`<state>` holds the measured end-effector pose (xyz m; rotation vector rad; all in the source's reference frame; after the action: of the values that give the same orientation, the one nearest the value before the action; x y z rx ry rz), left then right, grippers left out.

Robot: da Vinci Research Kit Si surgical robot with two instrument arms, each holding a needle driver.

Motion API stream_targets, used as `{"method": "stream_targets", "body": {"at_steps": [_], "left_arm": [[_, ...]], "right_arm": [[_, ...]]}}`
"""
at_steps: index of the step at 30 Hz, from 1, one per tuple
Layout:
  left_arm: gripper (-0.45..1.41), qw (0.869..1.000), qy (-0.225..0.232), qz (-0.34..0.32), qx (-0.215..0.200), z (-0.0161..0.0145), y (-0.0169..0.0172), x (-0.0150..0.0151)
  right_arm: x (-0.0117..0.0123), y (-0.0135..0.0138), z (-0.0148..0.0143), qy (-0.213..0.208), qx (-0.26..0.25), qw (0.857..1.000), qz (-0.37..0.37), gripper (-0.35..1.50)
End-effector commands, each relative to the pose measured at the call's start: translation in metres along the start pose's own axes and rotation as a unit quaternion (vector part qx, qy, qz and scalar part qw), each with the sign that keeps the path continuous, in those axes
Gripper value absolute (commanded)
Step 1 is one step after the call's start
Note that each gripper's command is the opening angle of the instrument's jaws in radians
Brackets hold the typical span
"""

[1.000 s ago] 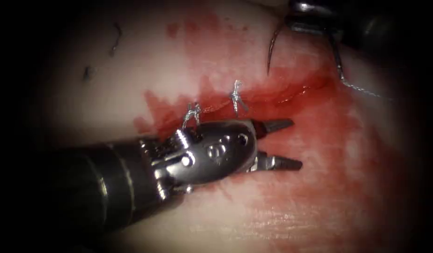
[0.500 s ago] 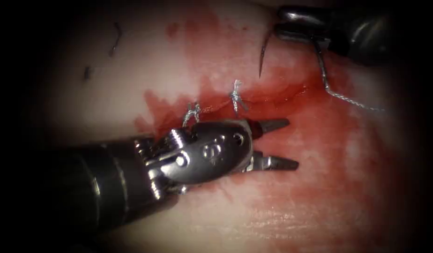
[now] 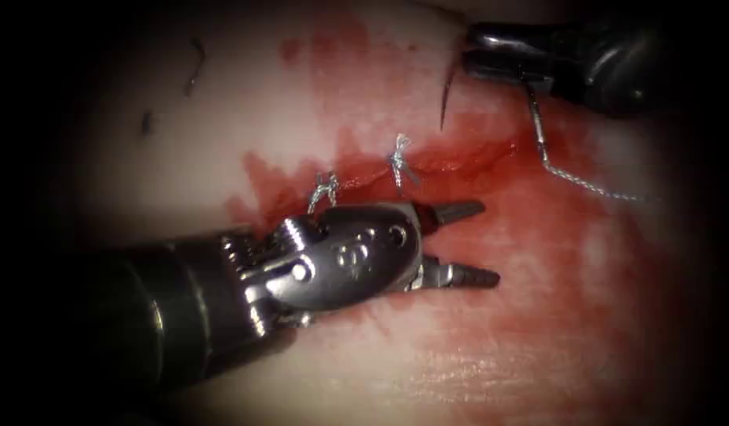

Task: Wound Closure

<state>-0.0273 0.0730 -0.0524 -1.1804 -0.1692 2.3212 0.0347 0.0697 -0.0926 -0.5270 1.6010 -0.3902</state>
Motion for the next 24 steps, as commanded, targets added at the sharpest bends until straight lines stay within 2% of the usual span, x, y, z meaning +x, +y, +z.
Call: {"method": "stream_targets", "body": {"at_steps": [1,10,12,16,24], "left_arm": [[0.68,1.0,0.001,0.001,0.0,0.0007,-0.0003,0.0003],[0.67,1.0,0.001,0.0,-0.001,0.0006,-0.0009,0.0003],[0.57,1.0,-0.005,-0.011,-0.008,0.0005,-0.0007,0.0002],[0.49,0.999,-0.017,-0.026,-0.012,0.0001,-0.0003,0.0003],[0.48,0.999,-0.016,-0.028,-0.012,0.0006,-0.0003,0.0007]], "right_arm": [[-0.0005,-0.0005,0.001,0.001,0.001,1.0,-0.006,-0.35],[0.0007,-0.0025,0.0011,0.023,0.012,0.998,-0.053,-0.35],[0.0018,-0.0031,0.001,0.032,0.018,0.996,-0.079,-0.35],[0.0029,-0.0036,0.0007,0.038,0.026,0.995,-0.09,-0.35],[0.0025,-0.0051,-0.0001,0.031,0.04,0.994,-0.099,-0.35]]}}
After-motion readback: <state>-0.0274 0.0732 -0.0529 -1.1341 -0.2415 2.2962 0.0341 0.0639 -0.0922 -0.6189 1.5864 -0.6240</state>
